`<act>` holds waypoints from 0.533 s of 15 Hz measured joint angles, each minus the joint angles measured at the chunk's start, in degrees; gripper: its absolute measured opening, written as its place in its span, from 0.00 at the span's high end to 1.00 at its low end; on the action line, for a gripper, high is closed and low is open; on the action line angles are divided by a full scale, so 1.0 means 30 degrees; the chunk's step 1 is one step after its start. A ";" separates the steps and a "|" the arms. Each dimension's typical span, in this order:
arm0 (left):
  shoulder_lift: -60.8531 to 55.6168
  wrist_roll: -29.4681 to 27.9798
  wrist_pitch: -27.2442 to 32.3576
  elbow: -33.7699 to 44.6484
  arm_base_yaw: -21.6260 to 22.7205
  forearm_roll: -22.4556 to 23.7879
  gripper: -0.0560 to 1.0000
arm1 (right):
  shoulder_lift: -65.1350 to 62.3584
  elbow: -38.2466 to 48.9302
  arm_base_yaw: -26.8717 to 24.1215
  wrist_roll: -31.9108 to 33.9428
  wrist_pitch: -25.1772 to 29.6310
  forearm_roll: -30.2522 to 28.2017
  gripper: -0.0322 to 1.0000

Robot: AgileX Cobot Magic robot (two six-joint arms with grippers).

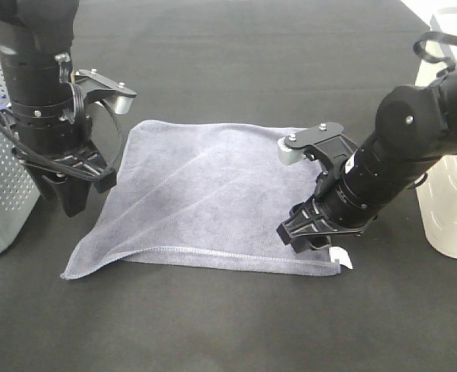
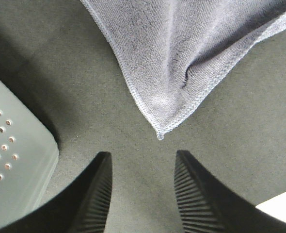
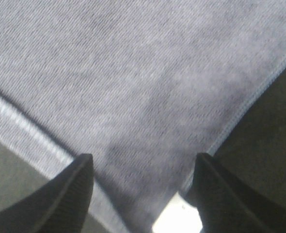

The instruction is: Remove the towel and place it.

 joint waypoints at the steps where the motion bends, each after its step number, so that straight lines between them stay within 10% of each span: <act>1: 0.0000 -0.0019 0.0000 0.0000 0.0000 0.0000 0.58 | 0.0229 0.0000 0.0000 0.0000 -0.0191 0.0000 0.43; 8: 0.0000 -0.0057 0.0000 0.0000 0.0000 0.0000 0.58 | 0.0668 0.0382 0.0000 -0.0134 0.0210 0.0019 0.43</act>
